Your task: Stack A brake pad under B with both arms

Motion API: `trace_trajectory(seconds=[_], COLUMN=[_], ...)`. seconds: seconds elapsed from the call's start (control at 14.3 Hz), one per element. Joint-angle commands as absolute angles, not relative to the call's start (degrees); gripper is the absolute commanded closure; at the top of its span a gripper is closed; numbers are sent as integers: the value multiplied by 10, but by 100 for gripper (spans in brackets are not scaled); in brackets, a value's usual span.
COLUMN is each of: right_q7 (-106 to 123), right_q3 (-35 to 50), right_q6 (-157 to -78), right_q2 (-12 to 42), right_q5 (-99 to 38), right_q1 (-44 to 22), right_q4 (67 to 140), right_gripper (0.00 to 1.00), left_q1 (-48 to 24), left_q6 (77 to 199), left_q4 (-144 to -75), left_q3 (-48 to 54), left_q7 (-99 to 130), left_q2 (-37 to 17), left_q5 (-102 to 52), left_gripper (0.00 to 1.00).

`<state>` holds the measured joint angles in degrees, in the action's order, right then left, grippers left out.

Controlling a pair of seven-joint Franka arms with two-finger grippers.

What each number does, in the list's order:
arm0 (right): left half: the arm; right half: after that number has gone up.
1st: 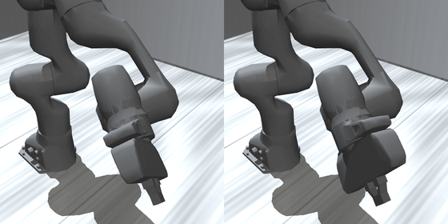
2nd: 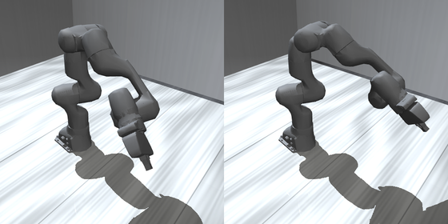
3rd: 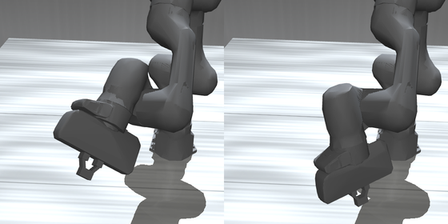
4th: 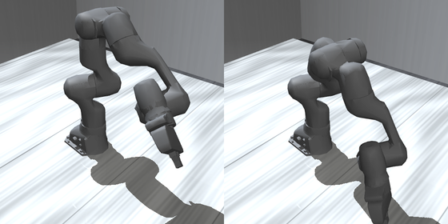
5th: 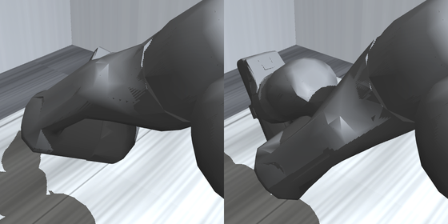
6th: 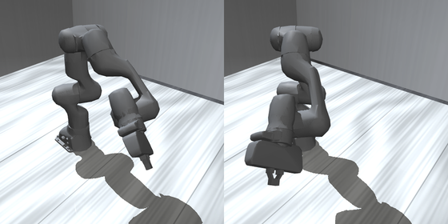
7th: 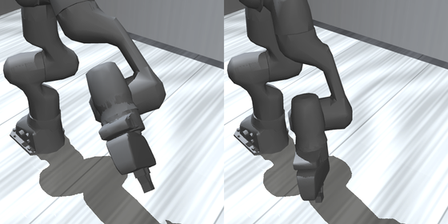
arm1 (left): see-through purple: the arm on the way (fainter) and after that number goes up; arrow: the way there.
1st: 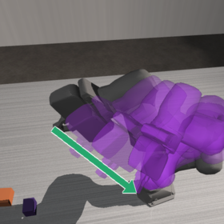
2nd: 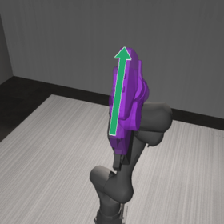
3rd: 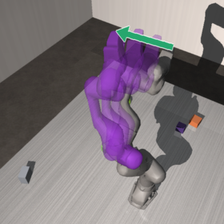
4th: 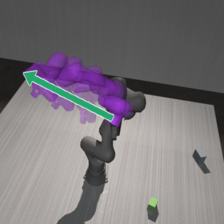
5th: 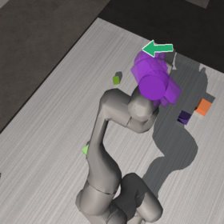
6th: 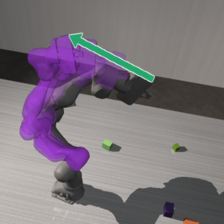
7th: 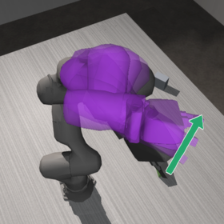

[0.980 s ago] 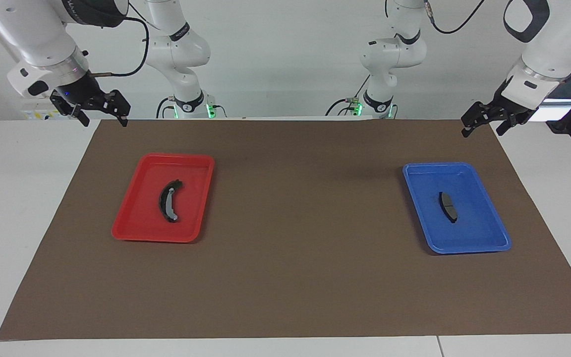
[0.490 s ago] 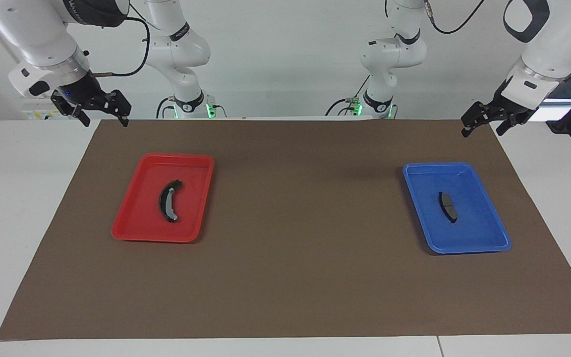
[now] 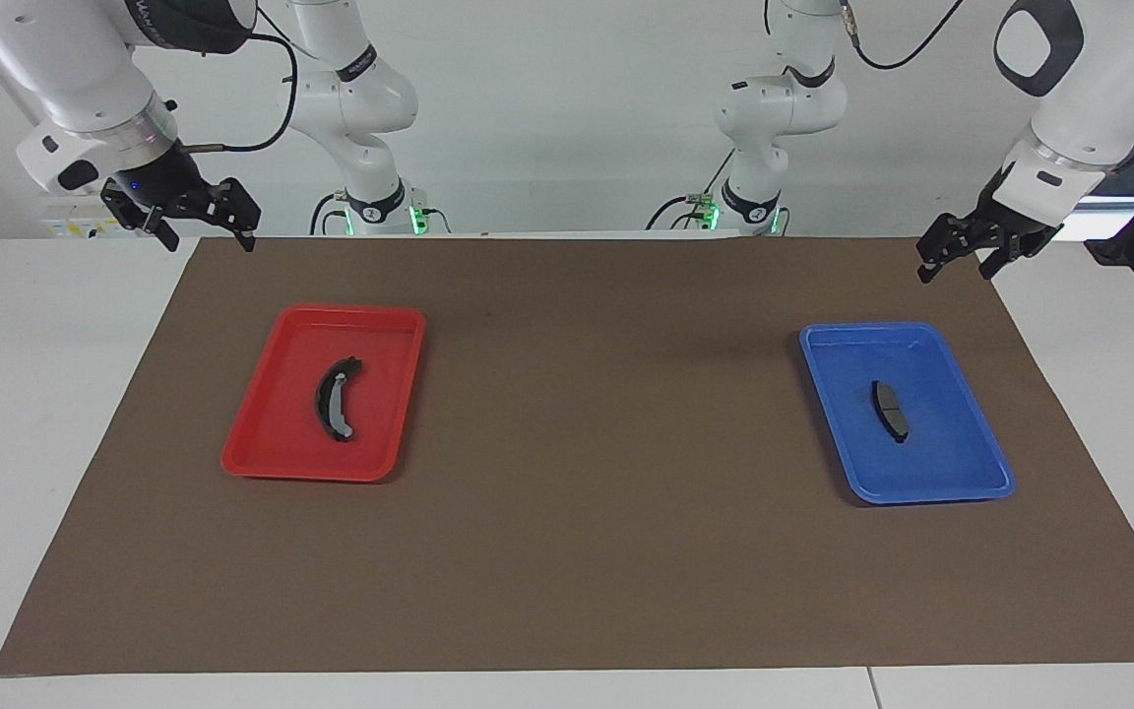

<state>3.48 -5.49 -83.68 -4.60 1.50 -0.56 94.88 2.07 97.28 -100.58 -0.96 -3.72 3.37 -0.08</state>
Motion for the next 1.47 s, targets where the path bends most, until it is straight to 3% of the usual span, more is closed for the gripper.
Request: trace_trajectory(seconds=[0.0, 0.21, 0.77, 1.4], right_q7=[48, 47, 47, 47], right_q3=[-50, -50, -50, -50], right_q6=[-843, -843, -843, -843], right_q2=[-53, -53, -53, -53], right_q5=[11, 11, 11, 11], right_q1=[0, 0, 0, 0], right_q4=[958, 958, 958, 958], right_gripper=[0, 0, 0, 0], left_q1=[32, 43, 46, 63], left_q6=[1058, 1158, 1357, 1392], left_q4=[-1091, -1148, -1212, -1270], left_q3=[-7, -7, -8, -8], left_q7=[-58, -79, -103, -134], left_q2=[57, 31, -99, -101], left_q5=[-6, -6, -6, -6], left_gripper=[10, 10, 9, 10])
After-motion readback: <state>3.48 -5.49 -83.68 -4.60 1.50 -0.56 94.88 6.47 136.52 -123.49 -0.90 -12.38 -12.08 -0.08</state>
